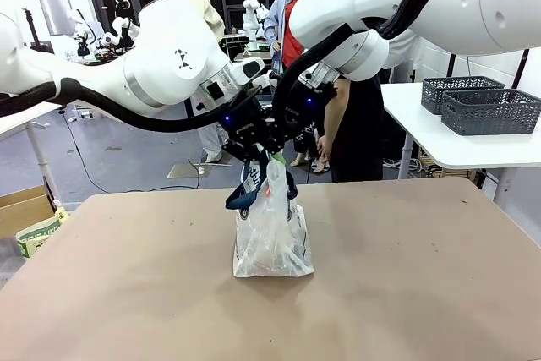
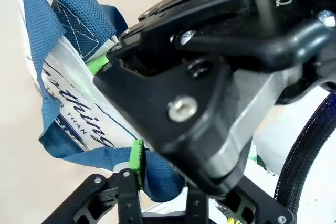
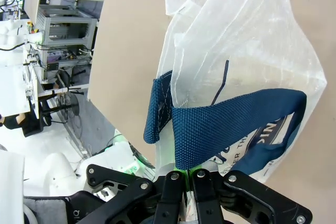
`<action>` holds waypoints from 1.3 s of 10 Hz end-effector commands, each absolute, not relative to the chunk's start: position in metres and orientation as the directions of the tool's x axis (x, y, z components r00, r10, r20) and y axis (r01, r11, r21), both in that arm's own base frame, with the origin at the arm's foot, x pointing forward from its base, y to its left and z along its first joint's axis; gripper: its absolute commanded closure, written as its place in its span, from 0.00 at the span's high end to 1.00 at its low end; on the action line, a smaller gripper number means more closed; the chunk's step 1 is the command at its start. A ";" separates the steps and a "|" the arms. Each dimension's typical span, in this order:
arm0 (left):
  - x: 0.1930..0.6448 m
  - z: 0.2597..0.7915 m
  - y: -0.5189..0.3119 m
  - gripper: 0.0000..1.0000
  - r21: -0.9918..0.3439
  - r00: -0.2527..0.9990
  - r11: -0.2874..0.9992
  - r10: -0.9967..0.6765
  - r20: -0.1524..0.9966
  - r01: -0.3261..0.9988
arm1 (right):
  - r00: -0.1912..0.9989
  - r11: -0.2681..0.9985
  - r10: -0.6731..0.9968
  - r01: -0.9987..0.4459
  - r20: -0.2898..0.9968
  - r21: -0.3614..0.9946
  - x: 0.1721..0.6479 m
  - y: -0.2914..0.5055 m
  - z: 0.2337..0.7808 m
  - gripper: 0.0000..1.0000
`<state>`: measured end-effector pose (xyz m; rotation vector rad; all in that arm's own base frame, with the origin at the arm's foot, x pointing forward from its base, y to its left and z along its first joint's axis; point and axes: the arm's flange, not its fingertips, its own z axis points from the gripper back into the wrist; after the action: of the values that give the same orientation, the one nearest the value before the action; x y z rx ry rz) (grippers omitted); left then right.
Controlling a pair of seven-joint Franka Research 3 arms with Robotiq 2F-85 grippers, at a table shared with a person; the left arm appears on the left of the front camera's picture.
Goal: Transfer purchased items from the store into the shopping bag.
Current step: Move the Reusable shopping bag to the right side of the table.
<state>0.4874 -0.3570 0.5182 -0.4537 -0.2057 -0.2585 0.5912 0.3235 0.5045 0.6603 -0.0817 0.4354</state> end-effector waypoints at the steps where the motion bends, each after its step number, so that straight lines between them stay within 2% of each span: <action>1: 0.488 0.526 -0.352 0.00 -0.378 0.950 0.888 -0.171 0.260 0.263 | 0.910 0.687 0.356 -0.408 0.210 0.601 0.589 0.322 0.505 0.00; 9: 0.484 0.530 -0.340 0.00 -0.318 0.945 0.905 -0.205 0.256 0.283 | 0.907 0.687 0.360 -0.415 0.217 0.596 0.586 0.321 0.506 0.00; 10: 0.488 0.528 -0.344 0.00 -0.371 0.943 0.883 -0.194 0.269 0.287 | 0.905 0.685 0.363 -0.420 0.222 0.595 0.586 0.321 0.506 0.00; 13: 0.488 0.528 -0.344 0.00 -0.371 0.943 0.883 -0.194 0.269 0.287 | 0.901 0.677 0.365 -0.431 0.235 0.596 0.586 0.319 0.507 0.00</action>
<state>0.4872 -0.3453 0.5284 -0.4104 -0.2274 -0.2626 0.5914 0.3233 0.5080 0.6618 -0.0898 0.4402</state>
